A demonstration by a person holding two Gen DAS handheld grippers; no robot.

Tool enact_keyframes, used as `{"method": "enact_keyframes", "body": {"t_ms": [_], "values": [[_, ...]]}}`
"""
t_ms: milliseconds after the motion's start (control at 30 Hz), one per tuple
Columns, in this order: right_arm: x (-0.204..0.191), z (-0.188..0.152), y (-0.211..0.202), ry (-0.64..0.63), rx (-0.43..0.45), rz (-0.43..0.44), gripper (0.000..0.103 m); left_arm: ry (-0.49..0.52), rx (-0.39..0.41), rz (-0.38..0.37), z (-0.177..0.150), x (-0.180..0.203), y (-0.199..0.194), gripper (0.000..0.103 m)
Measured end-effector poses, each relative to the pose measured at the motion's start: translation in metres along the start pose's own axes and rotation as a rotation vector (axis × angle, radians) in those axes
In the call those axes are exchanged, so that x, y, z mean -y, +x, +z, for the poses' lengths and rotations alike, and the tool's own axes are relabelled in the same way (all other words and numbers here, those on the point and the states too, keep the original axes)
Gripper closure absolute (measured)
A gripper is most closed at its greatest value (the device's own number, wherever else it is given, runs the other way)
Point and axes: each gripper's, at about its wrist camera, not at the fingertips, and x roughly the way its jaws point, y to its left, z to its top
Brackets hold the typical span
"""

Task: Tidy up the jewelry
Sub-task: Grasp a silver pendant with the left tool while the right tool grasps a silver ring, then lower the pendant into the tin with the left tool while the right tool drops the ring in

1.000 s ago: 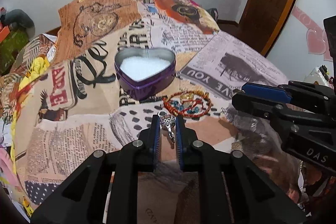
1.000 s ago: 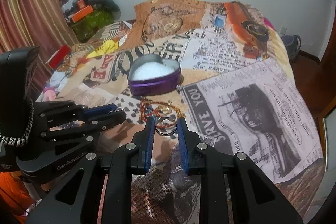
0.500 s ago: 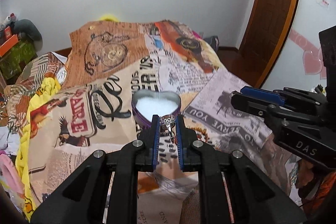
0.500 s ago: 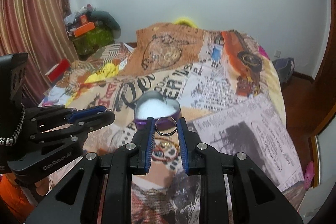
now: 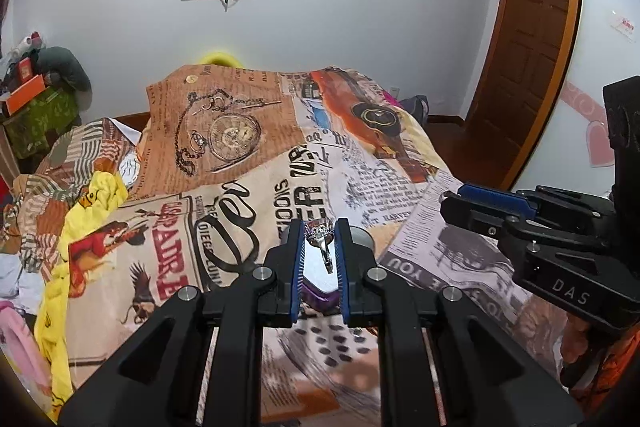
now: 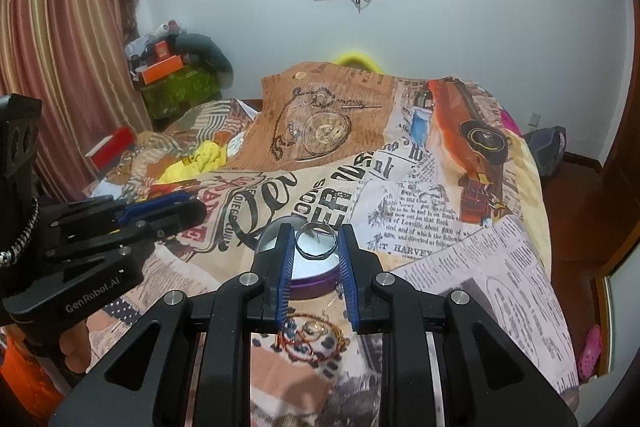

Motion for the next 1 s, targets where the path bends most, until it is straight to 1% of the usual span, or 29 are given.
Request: {"method": "enact_keyframes", "body": {"t_ms": [267, 433, 700, 1000], "values": [[0.004, 0.004, 0.032, -0.027, -0.045, 0.019, 0.083, 0.017, -0.024, 0.005, 0.004, -0.006, 0.025, 0.089], [0.006, 0.003, 0.055, -0.05, -0.1, 0.05, 0.083, 0.016, -0.057, -0.004, 0.004, -0.01, 0.046, 0.089], [0.006, -0.005, 0.086, -0.096, -0.185, 0.076, 0.083, -0.022, -0.14, -0.058, -0.001, -0.019, 0.081, 0.089], [0.007, -0.011, 0.105, -0.123, -0.237, 0.089, 0.083, -0.032, -0.205, -0.099, -0.006, -0.023, 0.104, 0.089]]}}
